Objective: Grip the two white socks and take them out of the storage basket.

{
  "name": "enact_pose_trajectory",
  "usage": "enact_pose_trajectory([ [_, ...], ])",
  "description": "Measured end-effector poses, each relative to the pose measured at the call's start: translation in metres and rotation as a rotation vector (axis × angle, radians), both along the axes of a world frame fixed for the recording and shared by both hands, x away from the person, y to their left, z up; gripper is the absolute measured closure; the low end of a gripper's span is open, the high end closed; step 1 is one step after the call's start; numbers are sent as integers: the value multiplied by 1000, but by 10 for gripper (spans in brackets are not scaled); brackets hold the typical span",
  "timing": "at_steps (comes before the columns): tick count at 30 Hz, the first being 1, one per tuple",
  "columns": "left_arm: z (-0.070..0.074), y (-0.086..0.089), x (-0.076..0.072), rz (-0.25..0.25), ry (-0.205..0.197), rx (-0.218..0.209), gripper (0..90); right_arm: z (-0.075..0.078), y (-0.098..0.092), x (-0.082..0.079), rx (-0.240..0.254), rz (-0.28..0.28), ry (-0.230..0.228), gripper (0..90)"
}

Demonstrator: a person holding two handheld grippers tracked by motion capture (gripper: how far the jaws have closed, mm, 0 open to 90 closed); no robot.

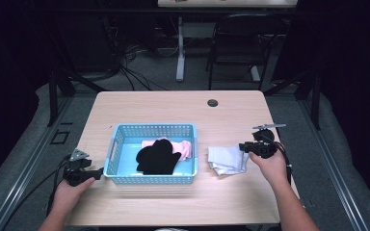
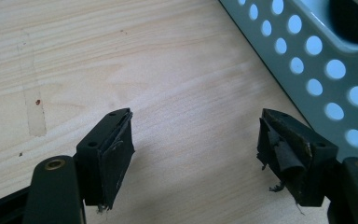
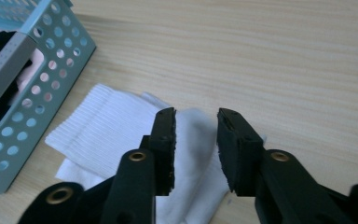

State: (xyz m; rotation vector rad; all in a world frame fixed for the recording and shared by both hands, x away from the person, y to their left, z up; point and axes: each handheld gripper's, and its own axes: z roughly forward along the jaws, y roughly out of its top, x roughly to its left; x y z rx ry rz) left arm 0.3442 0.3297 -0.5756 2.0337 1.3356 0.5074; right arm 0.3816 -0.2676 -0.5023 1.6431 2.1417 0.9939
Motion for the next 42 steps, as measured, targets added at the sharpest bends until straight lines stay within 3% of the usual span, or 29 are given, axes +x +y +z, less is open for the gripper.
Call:
enact_pose_trajectory([
  [7,-1,0,1,-1,2,7,265,4,6,-4,13,5,-44,600],
  [20,0,0,1,0,0,2,265,10,30,-20,11,79,-106,580],
  [24,0,0,1,-2,-1,1,265,4,37,-26,20,91,-126,576],
  [28,0,0,1,-2,-3,0,265,-2,45,-31,-25,114,-146,565],
  [42,0,0,1,-8,-4,2,265,-20,61,-49,12,179,-191,484],
])
